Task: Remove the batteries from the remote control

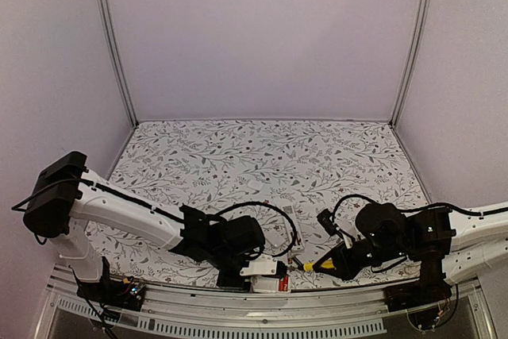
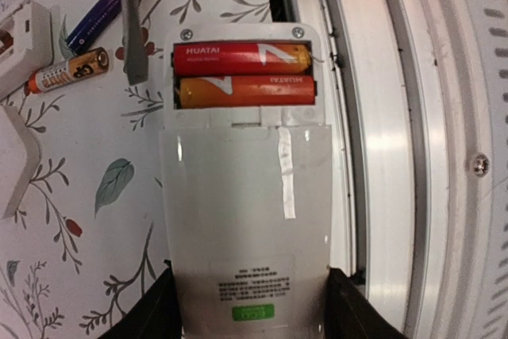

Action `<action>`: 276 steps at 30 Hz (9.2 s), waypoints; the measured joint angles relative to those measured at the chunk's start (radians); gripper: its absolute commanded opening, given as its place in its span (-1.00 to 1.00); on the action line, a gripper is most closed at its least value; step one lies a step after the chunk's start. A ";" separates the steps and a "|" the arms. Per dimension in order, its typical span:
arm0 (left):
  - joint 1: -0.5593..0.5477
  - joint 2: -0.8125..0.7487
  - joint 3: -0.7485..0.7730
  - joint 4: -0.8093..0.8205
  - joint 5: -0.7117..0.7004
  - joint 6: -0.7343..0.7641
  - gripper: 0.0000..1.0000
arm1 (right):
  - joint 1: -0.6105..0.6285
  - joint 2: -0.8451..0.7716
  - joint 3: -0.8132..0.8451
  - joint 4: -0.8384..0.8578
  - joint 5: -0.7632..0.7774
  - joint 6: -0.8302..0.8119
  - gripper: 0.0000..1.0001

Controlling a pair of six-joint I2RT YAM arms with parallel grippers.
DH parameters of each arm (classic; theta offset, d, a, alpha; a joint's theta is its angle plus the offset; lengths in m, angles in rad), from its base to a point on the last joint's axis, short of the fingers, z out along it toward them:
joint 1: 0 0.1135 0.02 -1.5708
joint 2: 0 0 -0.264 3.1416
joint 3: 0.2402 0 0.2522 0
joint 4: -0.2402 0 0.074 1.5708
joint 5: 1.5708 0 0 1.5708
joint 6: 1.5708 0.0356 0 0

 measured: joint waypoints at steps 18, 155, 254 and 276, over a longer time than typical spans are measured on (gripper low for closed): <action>0.001 0.002 0.001 0.000 0.001 0.000 -0.68 | 0.000 0.069 0.009 0.010 -0.023 -0.043 -1.00; 0.048 0.020 0.079 0.013 -0.159 -0.621 0.99 | 0.021 0.417 0.474 -0.476 -0.021 0.047 -1.00; 0.047 0.066 0.069 0.105 -0.218 -0.731 0.99 | 0.014 0.345 0.319 -0.114 -0.158 0.229 -1.00; 0.155 -0.016 0.115 0.097 -0.079 -0.651 0.99 | 0.056 0.208 0.290 -0.311 -0.060 0.335 -1.00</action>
